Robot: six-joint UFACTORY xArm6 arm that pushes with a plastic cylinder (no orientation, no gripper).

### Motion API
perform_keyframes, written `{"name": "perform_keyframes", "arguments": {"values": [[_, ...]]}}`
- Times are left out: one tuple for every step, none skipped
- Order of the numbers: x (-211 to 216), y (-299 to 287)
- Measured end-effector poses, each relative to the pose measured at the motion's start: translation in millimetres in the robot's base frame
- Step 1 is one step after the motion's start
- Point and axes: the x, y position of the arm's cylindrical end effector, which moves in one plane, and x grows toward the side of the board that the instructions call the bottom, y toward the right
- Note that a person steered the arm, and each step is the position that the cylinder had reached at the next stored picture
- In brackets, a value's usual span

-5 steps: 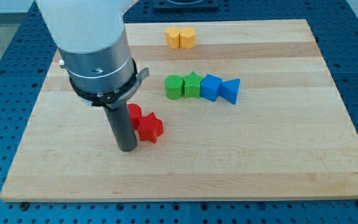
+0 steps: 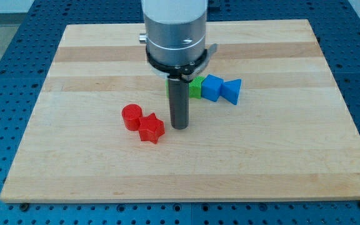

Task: Put the red star to the bottom side of the red circle

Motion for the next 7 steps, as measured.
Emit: {"name": "perform_keyframes", "arguments": {"values": [[7.9,-8.1],[9.6,-26.2],[9.7,-39.5],[24.4,-25.2],[55.2,-7.7],[76.7,-8.5],[77.8,-17.7]]}}
